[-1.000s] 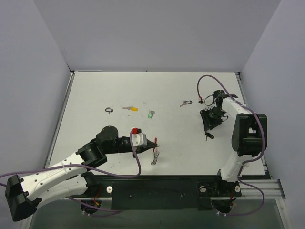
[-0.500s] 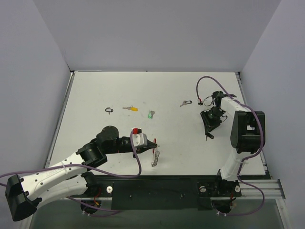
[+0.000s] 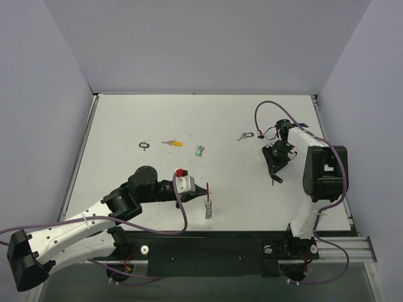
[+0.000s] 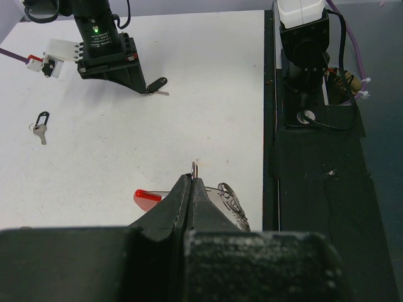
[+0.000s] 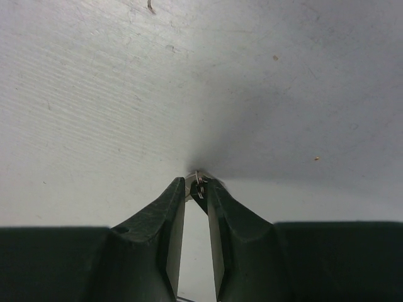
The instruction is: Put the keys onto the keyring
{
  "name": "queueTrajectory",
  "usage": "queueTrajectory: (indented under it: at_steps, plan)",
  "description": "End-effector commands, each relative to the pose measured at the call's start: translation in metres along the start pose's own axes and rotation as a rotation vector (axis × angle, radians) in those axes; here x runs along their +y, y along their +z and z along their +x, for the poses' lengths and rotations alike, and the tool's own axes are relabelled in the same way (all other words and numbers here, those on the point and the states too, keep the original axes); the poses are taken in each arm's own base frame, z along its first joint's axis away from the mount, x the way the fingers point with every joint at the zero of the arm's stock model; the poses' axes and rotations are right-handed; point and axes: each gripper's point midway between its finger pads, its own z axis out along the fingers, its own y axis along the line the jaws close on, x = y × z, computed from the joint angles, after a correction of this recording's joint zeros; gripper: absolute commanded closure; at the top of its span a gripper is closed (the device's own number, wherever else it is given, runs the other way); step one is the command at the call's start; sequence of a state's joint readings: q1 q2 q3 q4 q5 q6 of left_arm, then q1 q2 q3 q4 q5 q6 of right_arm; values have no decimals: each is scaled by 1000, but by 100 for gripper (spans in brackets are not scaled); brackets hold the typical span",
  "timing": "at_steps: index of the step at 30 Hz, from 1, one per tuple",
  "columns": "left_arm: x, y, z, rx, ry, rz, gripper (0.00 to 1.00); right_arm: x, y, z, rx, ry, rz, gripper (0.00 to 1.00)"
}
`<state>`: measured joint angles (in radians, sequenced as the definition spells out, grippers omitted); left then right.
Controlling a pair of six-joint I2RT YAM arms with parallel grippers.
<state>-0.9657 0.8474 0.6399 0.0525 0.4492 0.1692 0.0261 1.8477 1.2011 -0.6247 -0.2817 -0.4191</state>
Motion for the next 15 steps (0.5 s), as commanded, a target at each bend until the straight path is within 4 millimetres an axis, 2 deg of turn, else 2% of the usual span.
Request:
queueTrajectory:
  at_steps: [1, 15]
  plan:
    - [4, -1, -22, -55, 40, -9, 100, -4, -4, 6, 52, 11, 18, 83]
    - [4, -1, -23, -55, 43, -6, 100, -2, -2, 9, 69, 11, 8, 87]
